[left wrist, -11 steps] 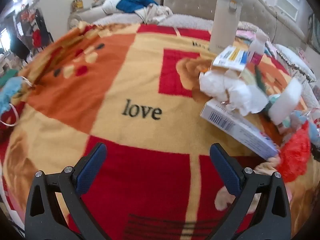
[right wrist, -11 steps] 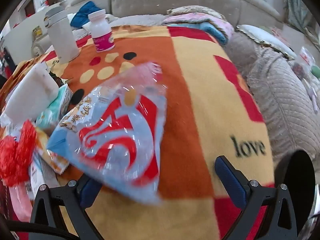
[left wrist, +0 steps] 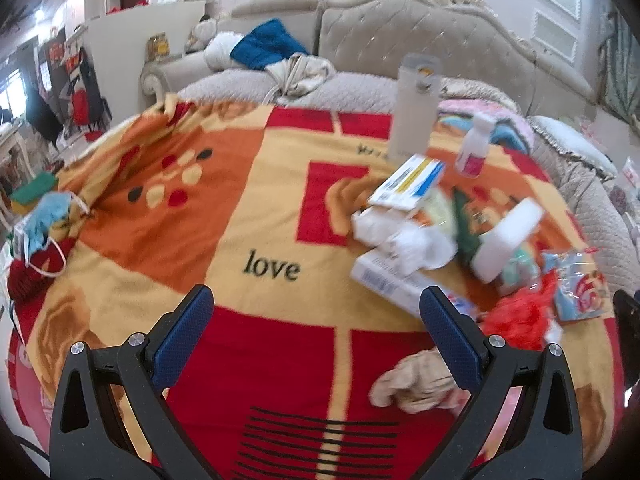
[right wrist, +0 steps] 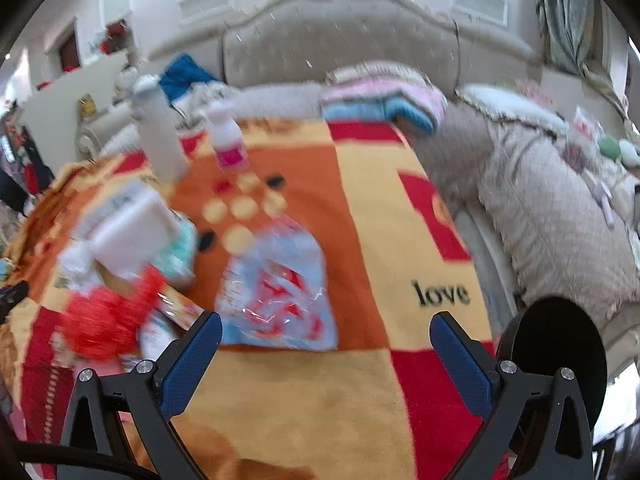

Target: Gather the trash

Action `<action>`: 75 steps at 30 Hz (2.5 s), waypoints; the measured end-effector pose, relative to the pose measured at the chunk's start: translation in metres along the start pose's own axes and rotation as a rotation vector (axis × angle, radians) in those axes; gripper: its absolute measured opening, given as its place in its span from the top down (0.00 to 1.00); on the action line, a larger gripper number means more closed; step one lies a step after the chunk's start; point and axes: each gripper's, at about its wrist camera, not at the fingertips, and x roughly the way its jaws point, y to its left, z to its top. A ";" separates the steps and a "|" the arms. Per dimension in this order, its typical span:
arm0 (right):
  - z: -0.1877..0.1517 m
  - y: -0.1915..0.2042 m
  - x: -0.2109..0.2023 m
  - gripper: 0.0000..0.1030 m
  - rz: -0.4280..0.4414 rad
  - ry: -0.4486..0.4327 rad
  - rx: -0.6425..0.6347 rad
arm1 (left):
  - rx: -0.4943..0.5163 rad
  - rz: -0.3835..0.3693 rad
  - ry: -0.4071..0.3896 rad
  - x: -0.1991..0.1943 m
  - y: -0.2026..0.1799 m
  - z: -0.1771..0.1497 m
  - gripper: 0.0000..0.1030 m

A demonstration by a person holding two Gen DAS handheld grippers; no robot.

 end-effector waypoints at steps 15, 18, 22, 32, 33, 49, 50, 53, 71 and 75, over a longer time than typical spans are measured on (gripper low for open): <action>0.015 0.044 -0.069 0.00 0.044 -0.228 -0.063 | 0.044 -0.018 -0.054 -0.059 -0.059 0.029 0.01; 0.015 0.049 -0.070 0.00 0.040 -0.237 -0.062 | 0.045 -0.029 -0.054 -0.059 -0.062 0.030 0.01; 0.013 0.050 -0.069 0.00 0.046 -0.242 -0.065 | 0.054 -0.032 -0.060 -0.061 -0.068 0.029 0.01; 0.012 0.052 -0.068 0.00 0.057 -0.236 -0.057 | 0.057 -0.048 -0.056 -0.058 -0.071 0.026 0.01; 0.012 0.052 -0.068 0.00 0.059 -0.236 -0.058 | 0.058 -0.049 -0.054 -0.057 -0.071 0.027 0.01; 0.012 0.055 -0.066 0.00 0.073 -0.242 -0.059 | 0.051 -0.059 -0.052 -0.057 -0.075 0.023 0.01; 0.011 0.054 -0.066 0.00 0.075 -0.242 -0.056 | 0.052 -0.059 -0.051 -0.056 -0.075 0.023 0.01; 0.011 0.054 -0.065 0.00 0.076 -0.241 -0.053 | 0.050 -0.061 -0.049 -0.056 -0.076 0.023 0.01; 0.009 0.057 -0.060 0.00 0.088 -0.221 -0.070 | 0.040 -0.062 -0.029 -0.051 -0.071 0.018 0.01; 0.009 0.057 -0.059 0.00 0.086 -0.221 -0.067 | 0.040 -0.062 -0.027 -0.050 -0.070 0.017 0.01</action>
